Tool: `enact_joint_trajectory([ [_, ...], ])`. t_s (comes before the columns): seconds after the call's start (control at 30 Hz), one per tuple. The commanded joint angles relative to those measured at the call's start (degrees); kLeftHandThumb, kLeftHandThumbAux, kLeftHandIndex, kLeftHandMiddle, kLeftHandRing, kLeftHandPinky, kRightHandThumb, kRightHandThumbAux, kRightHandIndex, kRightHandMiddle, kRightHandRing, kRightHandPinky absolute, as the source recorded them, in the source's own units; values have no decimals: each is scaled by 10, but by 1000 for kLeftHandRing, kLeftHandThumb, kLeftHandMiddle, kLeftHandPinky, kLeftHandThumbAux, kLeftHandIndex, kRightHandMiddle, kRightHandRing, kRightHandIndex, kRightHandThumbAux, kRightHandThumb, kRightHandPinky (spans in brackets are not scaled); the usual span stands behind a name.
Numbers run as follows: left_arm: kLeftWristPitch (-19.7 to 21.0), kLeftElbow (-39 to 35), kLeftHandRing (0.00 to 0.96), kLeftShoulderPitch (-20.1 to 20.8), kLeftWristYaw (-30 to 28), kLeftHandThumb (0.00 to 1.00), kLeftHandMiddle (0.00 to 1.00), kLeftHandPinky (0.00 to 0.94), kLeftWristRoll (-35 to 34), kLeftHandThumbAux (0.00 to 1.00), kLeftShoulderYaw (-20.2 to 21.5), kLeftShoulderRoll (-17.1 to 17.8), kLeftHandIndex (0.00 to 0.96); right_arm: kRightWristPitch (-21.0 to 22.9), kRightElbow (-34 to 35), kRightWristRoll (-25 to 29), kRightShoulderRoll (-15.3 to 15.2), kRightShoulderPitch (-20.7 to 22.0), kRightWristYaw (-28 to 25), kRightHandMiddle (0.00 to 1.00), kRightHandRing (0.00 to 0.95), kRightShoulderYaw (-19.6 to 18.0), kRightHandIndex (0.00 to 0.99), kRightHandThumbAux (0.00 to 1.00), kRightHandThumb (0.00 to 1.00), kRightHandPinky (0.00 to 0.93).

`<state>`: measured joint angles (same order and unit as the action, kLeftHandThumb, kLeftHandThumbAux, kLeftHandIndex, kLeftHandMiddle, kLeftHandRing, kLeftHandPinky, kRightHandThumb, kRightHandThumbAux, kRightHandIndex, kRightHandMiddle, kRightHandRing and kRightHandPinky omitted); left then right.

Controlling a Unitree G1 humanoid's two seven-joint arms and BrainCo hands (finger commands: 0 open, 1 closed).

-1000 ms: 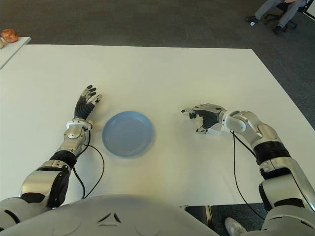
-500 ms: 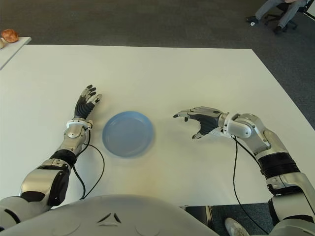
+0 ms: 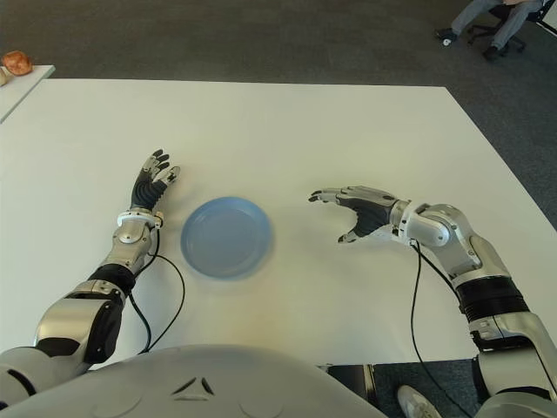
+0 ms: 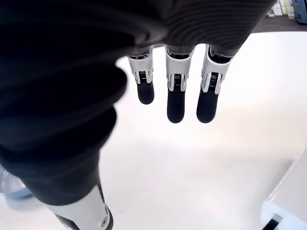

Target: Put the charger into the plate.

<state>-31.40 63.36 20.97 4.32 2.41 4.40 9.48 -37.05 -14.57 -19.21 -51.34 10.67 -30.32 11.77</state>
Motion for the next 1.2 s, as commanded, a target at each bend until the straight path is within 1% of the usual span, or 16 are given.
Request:
enact_joint_trajectory([
  [0.03, 49, 46, 126, -44, -15, 0, 133, 123, 5, 547, -4, -7, 70, -23, -17, 8, 17, -14, 20, 43, 113, -11, 0, 851, 206, 191],
  [0.13, 51, 46, 126, -43, -15, 0, 133, 122, 6, 549, -6, -5, 69, -38, -22, 13, 26, -16, 32, 35, 102, -17, 0, 843, 228, 180],
  [0.27, 52, 48, 125, -42, -18, 0, 133, 119, 6, 558, -7, -4, 66, -60, -29, 20, 40, -11, 45, 20, 84, -23, 0, 802, 282, 161],
  [0.37, 50, 50, 122, -42, -20, 0, 129, 116, 5, 561, -6, -4, 61, -82, -38, 17, 49, -8, 62, 7, 67, -28, 0, 733, 310, 135],
  [0.5, 46, 52, 122, -41, -22, 0, 128, 119, 3, 560, -4, -3, 57, -105, -49, 6, 58, -3, 87, 1, 52, -33, 0, 664, 312, 105],
  [0.53, 46, 51, 122, -41, -24, 0, 128, 119, 3, 560, -4, -3, 57, -119, -53, -7, 64, 1, 111, 1, 50, -41, 0, 656, 311, 103],
  [0.6, 45, 51, 120, -42, -26, 0, 126, 113, 2, 555, -4, -3, 56, -138, -60, -27, 71, 7, 145, 0, 33, -53, 0, 587, 305, 69],
  [0.67, 46, 51, 120, -42, -27, 0, 126, 114, 2, 552, -4, -3, 57, -150, -67, -39, 73, 13, 163, 0, 17, -58, 0, 547, 303, 47],
  [0.73, 49, 51, 125, -41, -26, 0, 130, 123, 3, 552, -5, -3, 61, -162, -78, -49, 71, 22, 179, 0, 7, -62, 0, 477, 298, 19],
  [0.77, 50, 51, 126, -41, -25, 0, 132, 125, 3, 553, -5, -3, 62, -165, -82, -53, 68, 25, 185, 0, 5, -65, 0, 462, 297, 15],
  [0.83, 51, 52, 130, -40, -24, 0, 135, 127, 3, 554, -5, -2, 66, -169, -88, -60, 67, 30, 194, 0, 2, -66, 0, 400, 294, 6],
  [0.9, 51, 52, 131, -40, -23, 0, 136, 125, 4, 554, -6, -2, 68, -169, -91, -67, 64, 31, 202, 0, 1, -69, 0, 365, 292, 3],
  [1.0, 50, 53, 131, -41, -19, 0, 137, 126, 7, 559, -8, -1, 72, -157, -84, -79, 59, 25, 213, 0, 0, -76, 0, 308, 288, 0],
  [1.2, 44, 54, 128, -41, -17, 0, 135, 126, 9, 560, -9, 0, 71, -138, -69, -91, 55, 14, 219, 0, 0, -84, 0, 248, 288, 0],
])
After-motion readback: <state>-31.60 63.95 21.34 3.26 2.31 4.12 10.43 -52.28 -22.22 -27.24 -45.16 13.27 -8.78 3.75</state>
